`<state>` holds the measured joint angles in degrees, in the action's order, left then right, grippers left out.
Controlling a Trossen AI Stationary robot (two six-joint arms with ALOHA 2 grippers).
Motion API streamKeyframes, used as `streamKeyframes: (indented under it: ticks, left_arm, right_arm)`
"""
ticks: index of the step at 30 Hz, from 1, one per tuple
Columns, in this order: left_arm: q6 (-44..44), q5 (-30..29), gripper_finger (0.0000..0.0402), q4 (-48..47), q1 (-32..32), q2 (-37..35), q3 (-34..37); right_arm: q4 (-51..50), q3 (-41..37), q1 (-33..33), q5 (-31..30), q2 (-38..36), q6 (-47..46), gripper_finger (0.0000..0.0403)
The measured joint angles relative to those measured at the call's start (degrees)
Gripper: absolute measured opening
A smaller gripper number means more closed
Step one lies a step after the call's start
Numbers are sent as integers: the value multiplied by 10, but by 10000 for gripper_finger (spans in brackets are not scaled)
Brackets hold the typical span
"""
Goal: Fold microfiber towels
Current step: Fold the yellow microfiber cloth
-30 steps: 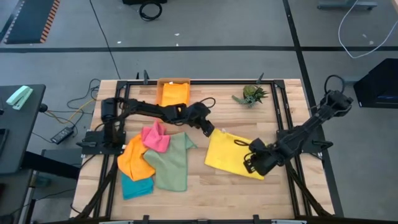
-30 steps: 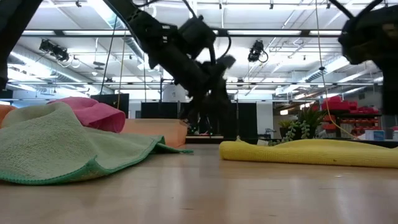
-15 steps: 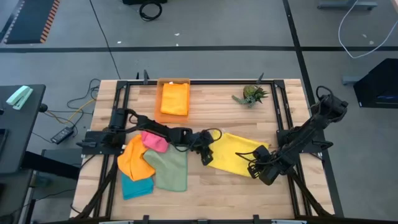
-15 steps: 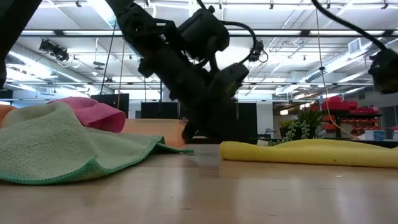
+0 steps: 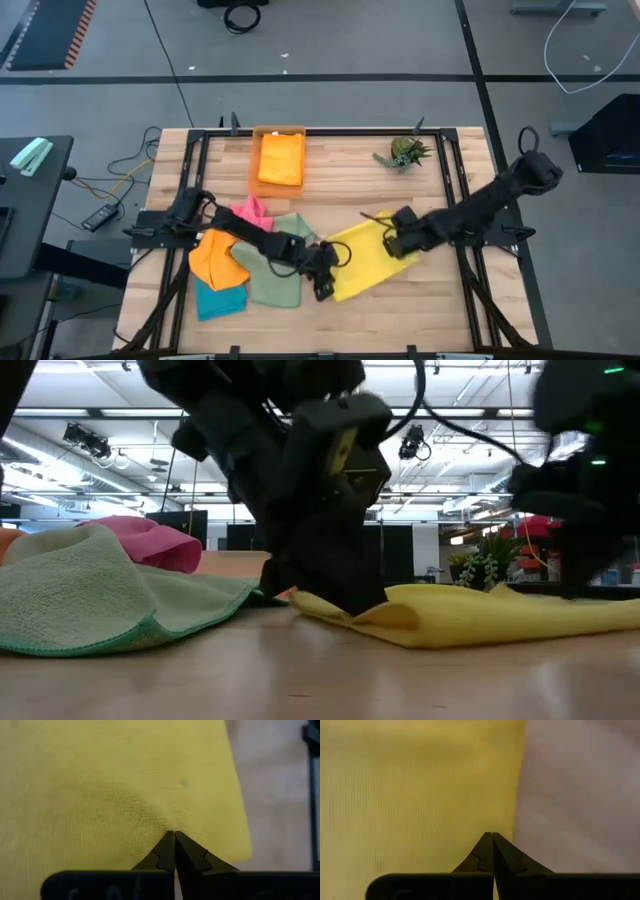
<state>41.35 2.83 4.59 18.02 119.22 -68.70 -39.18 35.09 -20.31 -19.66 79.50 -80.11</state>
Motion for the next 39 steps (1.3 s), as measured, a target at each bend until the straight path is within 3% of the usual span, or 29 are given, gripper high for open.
streamKeyframes:
  ticks: [4, 7, 10, 12, 16, 22, 26, 33, 39]
  left_arm:
    - [-37, 1, 6, 65, 14, 4, 1]
    - [-72, 2, 13, 65, -7, -14, 1]
    - [-88, -5, 21, 47, -47, -46, 1]
    - [-107, -8, 20, 22, -72, -62, 1]
    - [-157, 30, 6, -31, -105, -64, 1]
    - [-194, 49, 17, -45, -111, -18, 8]
    - [-154, 51, 6, -36, -100, -5, 5]
    - [-52, 48, 19, 32, -35, 2, 6]
    - [1, 14, 6, 96, -13, 9, 5]
  right_arm:
    - [-3, 44, 57, 9, -6, 98, 2]
    - [-4, 92, 41, 44, -11, 102, 1]
    - [1, 127, -30, 44, -5, 41, 1]
    - [10, 136, -80, 13, 6, -28, 1]
    - [42, 137, -148, -29, 49, -146, 1]
    - [83, 136, -192, -14, 149, -239, 1]
    - [85, 137, -200, 20, 183, -268, 1]
    - [-26, 135, -164, 26, 167, -212, 1]
    - [-84, 135, -81, 38, 114, -10, 1]
